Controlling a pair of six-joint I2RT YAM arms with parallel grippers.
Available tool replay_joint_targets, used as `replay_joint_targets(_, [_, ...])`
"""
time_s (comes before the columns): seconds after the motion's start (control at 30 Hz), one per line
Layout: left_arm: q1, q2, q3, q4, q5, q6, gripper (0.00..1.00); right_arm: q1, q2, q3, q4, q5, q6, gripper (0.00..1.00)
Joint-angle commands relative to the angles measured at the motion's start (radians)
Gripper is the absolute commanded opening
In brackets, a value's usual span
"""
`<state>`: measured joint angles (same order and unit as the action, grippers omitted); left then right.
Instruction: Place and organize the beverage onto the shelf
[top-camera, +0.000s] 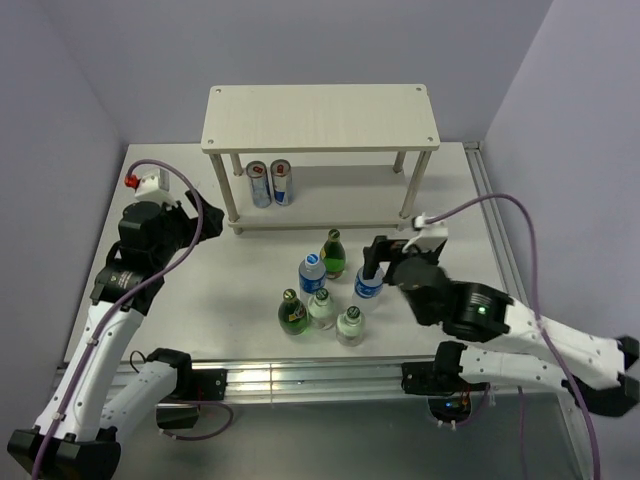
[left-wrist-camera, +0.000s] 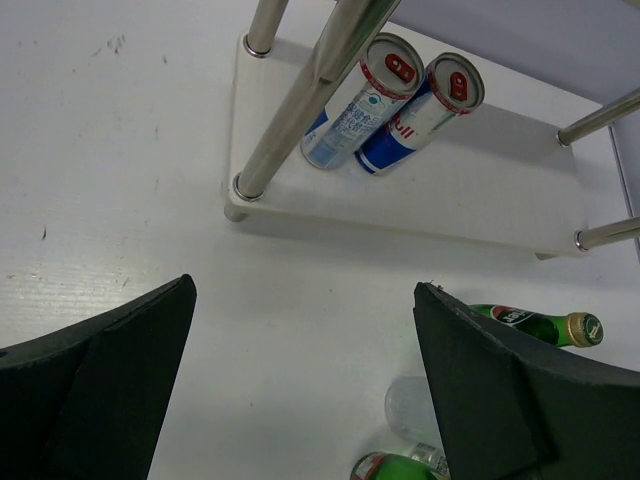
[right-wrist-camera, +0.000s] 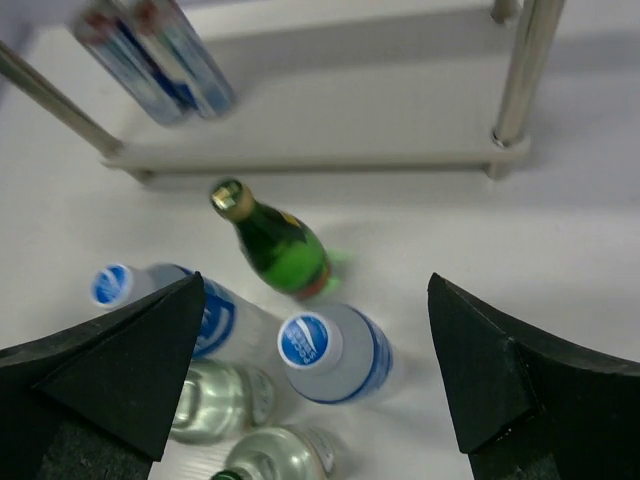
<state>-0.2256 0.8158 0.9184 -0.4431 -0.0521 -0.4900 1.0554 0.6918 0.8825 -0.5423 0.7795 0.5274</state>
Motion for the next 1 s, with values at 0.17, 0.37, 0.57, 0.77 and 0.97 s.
replay_joint_targets(0.17, [-0.004, -0.02, 0.008, 0.017, -0.023, 0.039, 0.95, 0.18, 0.091, -0.077, 0.072, 0.348, 0.124, 0.99])
replay_joint_targets(0.37, [-0.004, -0.033, 0.004, 0.017, -0.049, 0.036, 0.95, 0.18, 0.182, -0.094, 0.114, 0.343, 0.164, 0.98])
replay_joint_targets(0.57, [-0.004, -0.03, 0.005, 0.011, -0.055, 0.036, 0.94, 0.172, 0.221, -0.149, 0.183, 0.317, 0.2, 0.93])
replay_joint_targets(0.77, [-0.004, -0.037, 0.004, 0.014, -0.051, 0.037, 0.93, 0.164, 0.235, -0.192, 0.182, 0.311, 0.252, 0.84])
replay_joint_targets(0.97, [-0.004, -0.032, 0.004, 0.011, -0.054, 0.037, 0.93, 0.152, 0.261, -0.231, 0.131, 0.299, 0.355, 0.91])
